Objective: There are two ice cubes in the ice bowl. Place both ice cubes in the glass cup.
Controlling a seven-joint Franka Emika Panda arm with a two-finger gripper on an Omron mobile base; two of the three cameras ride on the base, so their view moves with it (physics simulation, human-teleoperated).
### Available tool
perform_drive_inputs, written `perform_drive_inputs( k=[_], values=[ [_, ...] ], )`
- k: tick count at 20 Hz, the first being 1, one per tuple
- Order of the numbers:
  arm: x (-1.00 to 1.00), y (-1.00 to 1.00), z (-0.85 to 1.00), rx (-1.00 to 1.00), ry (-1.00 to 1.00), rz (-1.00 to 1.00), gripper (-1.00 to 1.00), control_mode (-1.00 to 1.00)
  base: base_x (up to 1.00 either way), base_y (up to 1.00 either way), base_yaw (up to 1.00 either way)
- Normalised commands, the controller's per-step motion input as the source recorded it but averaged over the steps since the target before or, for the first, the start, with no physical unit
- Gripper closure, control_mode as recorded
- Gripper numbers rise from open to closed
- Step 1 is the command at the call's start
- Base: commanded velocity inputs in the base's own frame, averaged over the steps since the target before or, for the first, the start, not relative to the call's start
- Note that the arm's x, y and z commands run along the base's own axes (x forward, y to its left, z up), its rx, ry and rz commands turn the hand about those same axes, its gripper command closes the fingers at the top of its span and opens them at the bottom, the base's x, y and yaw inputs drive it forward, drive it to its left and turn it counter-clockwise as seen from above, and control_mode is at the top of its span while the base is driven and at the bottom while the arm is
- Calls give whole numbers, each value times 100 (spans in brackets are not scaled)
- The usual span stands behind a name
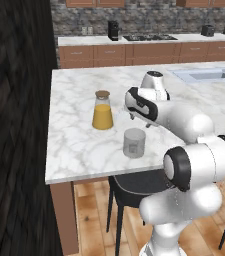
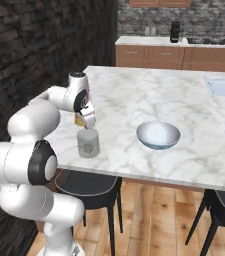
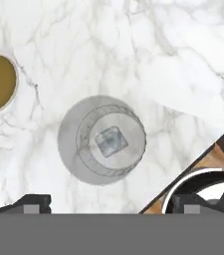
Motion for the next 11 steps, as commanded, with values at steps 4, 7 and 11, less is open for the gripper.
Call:
perform_drive_inputs(
  k=[4,7,11],
  values=[
    [-100,0,-38,-2,-12,0,-100,-100,0,0,0],
    [-100,-3,-47,-24,-41,1,-100,-100,0,0,0],
    [-96,0,-2,-51,-95,8,-100,-100,0,0,0]
  ],
)
